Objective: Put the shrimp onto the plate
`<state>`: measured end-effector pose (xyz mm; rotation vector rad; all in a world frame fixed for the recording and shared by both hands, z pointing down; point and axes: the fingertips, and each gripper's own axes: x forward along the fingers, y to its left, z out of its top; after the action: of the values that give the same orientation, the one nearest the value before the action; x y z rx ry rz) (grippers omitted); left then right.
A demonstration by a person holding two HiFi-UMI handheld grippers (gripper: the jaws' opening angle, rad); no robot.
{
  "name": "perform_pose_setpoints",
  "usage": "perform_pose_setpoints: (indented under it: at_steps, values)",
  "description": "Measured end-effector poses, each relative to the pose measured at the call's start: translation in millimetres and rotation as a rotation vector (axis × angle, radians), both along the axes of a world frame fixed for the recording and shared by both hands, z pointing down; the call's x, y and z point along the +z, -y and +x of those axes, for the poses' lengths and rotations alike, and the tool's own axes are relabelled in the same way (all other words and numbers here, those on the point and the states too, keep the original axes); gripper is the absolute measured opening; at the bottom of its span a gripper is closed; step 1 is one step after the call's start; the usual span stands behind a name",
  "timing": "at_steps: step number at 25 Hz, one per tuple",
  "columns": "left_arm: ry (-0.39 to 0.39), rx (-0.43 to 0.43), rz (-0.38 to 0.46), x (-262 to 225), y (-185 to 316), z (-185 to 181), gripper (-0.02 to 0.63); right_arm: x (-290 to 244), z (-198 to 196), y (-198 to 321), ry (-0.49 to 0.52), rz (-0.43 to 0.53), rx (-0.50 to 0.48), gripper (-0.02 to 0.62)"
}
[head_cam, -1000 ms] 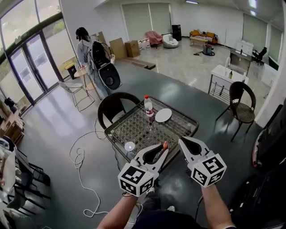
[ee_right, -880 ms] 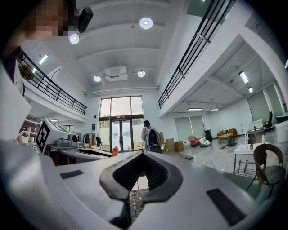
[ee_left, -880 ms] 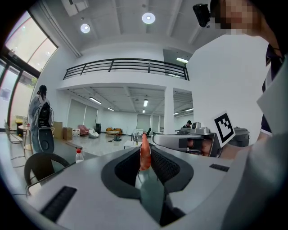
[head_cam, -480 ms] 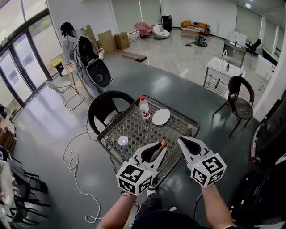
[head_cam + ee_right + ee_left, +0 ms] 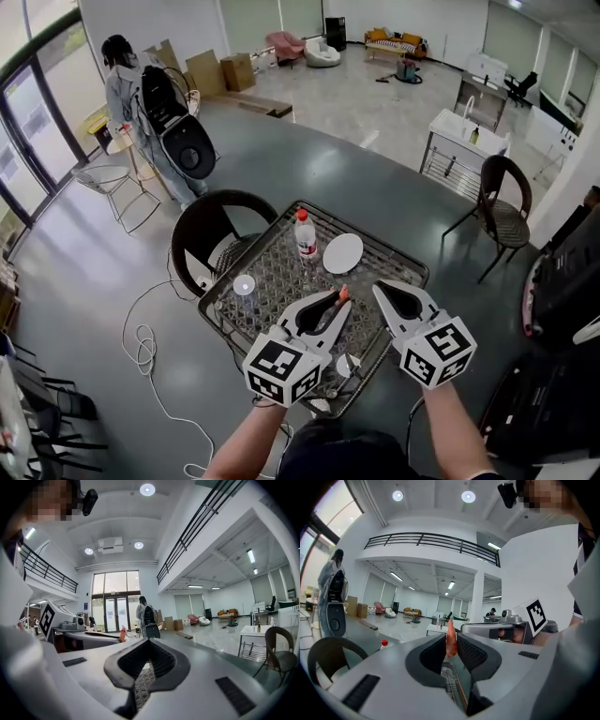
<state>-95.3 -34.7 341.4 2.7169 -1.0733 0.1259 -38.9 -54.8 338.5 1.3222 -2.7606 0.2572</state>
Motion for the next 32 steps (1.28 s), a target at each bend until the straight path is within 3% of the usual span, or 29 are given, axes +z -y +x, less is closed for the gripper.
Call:
perform_pose_setpoints:
  at_steps: [6,13,32]
  values:
    - [-0.012,0.031,-0.016,2,31,-15,0.08,-5,-9,27,-0.013,0.003,0.051,0.005]
    - [-0.02,0.037,-0.037,13,59,-8,0.08,8,1,54,-0.015,-0.019,0.07,0.005]
    - [0.107,-0.118,-0.104,51,132,18,0.08,51,28,139,0.04,-0.091,-0.083,0.005]
